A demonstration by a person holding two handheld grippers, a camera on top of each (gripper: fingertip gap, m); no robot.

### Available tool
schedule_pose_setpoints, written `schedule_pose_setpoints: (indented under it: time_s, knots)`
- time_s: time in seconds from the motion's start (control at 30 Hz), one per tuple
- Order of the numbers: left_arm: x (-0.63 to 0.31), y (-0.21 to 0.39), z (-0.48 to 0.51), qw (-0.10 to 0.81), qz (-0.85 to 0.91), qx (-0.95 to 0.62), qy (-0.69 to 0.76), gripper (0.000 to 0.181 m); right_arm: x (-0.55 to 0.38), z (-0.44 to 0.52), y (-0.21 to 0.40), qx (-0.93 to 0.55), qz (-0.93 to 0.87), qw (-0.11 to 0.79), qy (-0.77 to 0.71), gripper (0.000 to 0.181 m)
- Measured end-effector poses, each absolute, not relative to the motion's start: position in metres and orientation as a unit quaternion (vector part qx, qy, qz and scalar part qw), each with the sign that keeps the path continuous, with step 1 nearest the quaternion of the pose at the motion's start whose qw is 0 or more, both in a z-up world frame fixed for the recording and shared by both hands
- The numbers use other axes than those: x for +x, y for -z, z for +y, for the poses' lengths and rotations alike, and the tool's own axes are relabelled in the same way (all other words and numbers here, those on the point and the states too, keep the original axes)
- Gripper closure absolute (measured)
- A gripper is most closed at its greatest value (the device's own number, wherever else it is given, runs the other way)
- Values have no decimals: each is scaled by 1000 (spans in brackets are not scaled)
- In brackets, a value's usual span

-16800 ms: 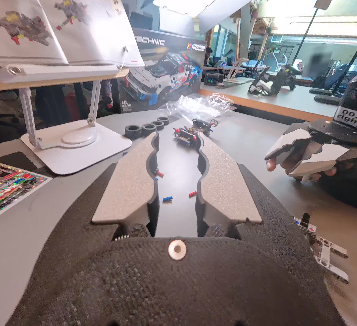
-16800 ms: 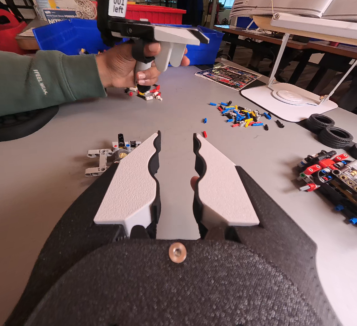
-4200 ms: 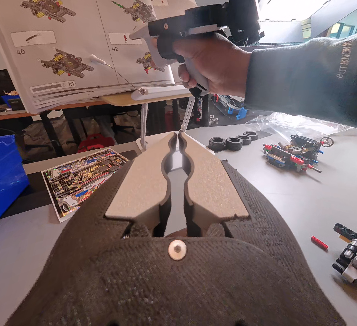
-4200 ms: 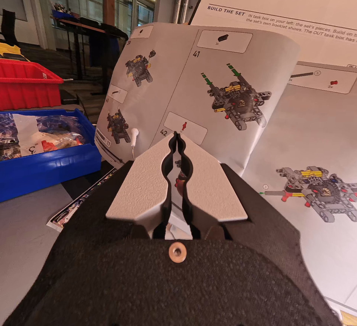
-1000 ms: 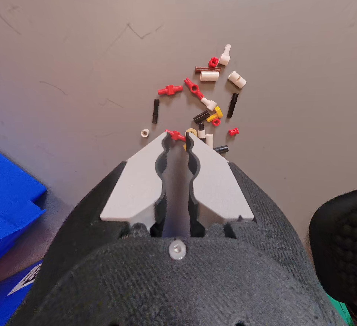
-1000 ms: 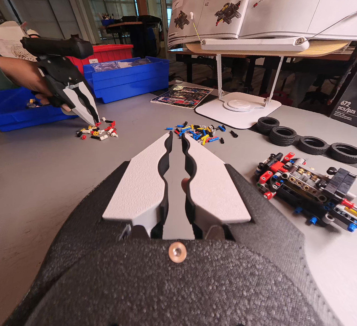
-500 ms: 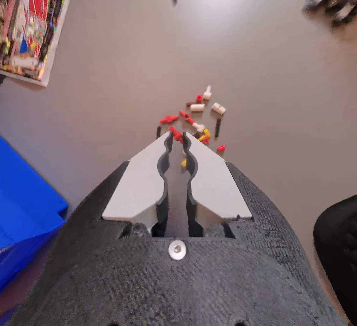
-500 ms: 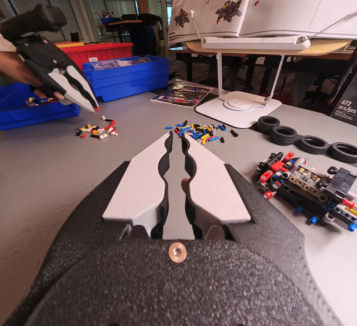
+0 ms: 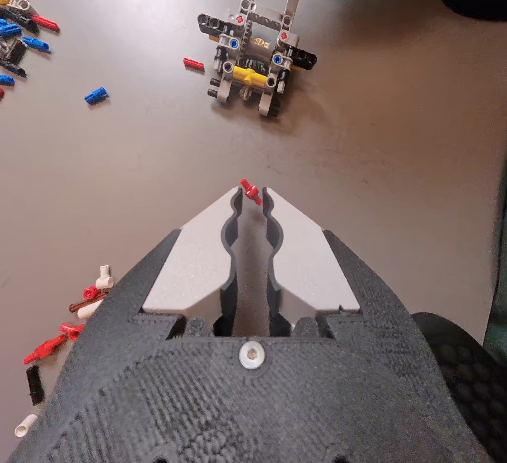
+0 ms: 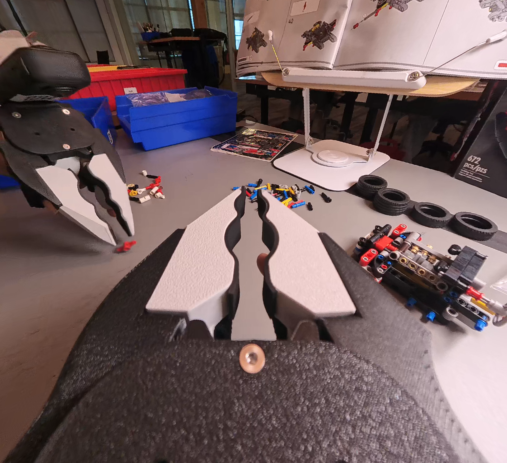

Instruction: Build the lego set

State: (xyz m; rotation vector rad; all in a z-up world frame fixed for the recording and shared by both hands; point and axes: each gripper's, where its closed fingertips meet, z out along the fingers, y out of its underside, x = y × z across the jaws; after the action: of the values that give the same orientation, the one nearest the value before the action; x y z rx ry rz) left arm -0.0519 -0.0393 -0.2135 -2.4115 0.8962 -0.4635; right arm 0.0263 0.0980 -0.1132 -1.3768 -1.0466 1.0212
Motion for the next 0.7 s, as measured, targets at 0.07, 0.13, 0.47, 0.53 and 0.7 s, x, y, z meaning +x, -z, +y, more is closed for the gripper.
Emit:
schedule_pose_setpoints:
  time_s: [0.07,0.13,0.47,0.53,0.7]
  knots:
    - [-65,209,-35,270,315,-895,161,167,27,98,112,-578,-440,537,-430,174]
    - [-93,198,-29,286,288,-904,133,164,27,98,111,-576,-439,537,-431,174]
    - [-226,203,-31,227,174,-958,28,160,26,98,115,-580,-442,533,-429,174]
    - [-228,215,-32,208,186,-960,12,160,26,99,117,-581,-442,532,-428,174]
    - [-228,222,-25,211,190,-959,14,160,26,100,119,-584,-442,528,-429,174]
